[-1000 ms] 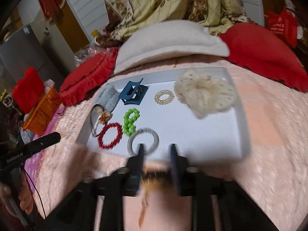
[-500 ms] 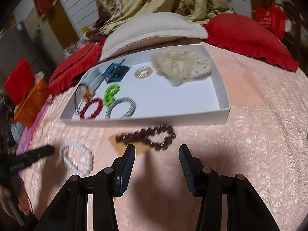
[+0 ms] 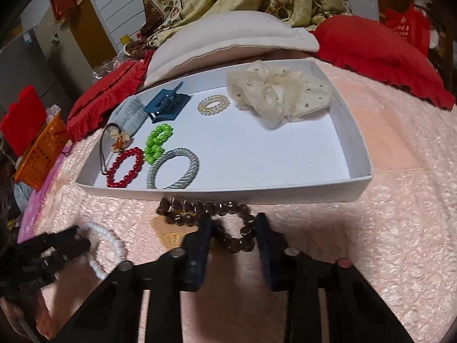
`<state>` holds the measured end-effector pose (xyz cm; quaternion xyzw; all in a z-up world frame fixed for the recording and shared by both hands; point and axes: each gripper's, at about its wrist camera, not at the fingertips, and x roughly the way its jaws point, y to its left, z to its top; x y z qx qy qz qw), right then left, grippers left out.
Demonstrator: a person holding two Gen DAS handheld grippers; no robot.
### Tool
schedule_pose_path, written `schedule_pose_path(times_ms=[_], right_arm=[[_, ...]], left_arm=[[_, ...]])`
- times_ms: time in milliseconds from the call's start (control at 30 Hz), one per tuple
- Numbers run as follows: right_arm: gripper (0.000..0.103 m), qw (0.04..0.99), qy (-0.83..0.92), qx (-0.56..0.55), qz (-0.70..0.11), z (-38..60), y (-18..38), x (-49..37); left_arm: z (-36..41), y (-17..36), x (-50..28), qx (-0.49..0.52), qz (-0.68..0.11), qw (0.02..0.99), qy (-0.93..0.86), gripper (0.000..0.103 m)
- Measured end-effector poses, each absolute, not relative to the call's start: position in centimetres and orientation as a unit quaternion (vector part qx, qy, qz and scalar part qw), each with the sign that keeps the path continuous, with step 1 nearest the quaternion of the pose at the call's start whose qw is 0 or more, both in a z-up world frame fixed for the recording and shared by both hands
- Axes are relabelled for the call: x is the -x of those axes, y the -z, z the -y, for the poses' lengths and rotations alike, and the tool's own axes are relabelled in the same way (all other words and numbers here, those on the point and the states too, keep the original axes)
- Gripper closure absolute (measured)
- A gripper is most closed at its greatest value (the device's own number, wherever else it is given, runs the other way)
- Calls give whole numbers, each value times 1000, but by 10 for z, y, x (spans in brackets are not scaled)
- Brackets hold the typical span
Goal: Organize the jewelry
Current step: 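Grasp white bead bracelet with left tool while right tool grasps brown bead bracelet, then lift white bracelet with left tool while right tool lifts brown bracelet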
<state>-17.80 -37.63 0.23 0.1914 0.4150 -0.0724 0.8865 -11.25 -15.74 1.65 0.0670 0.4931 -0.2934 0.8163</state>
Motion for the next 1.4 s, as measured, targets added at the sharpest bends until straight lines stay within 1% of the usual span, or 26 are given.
schedule_pose_path(times_ms=[33,67,100,133,167,733,1000,1200,1400], right_arm=[[85,885,69,-198,-415,377,-2,178],[90,884,64,-206,-415,376,-2,179],[92,882,63,-210,-416,376,-3,178],[92,882,64,-213,-416,375,-4,180],[95,882,63,-216,-414,374,-6,182],[95,910,42,-212,-354,357,-71,235],[95,930,66,-169,-321,338,-101,281],[95,936,67,-180,-294,324,-114,315],[95,942,63,-160,-288,305,-122,330]], left_arm=[[162,-17,117,-74,-495,813,298,63],[165,-17,121,-76,-498,809,303,90],[168,-16,124,-78,-506,802,307,95],[170,-17,127,-74,-511,798,312,95],[171,-18,130,-69,-511,795,318,95],[160,-119,187,-40,-433,820,371,95],[148,-146,227,-77,-381,866,316,95],[131,-160,250,-83,-351,893,269,95],[114,-168,267,-97,-328,912,226,95]])
